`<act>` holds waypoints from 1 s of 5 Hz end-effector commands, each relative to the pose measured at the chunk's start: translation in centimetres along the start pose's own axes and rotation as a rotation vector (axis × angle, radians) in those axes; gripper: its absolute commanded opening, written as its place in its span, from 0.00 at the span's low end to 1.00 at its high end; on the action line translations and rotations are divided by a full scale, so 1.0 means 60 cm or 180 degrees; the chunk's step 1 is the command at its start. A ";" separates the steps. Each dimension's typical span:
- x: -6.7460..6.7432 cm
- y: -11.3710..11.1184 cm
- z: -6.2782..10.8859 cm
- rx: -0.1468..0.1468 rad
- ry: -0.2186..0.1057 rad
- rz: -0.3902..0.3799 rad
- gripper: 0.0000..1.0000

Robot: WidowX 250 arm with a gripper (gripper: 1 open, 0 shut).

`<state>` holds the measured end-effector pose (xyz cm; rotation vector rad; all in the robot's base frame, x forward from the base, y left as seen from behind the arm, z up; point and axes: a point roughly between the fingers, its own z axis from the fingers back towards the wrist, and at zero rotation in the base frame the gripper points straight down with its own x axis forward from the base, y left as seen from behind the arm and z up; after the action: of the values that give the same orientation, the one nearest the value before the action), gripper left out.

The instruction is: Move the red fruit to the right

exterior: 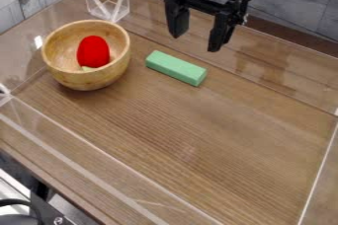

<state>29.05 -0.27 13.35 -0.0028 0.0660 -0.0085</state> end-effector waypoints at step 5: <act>-0.060 0.219 -0.021 0.0018 -0.0140 0.1134 1.00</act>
<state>25.08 12.50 11.30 -0.0023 0.0603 0.3401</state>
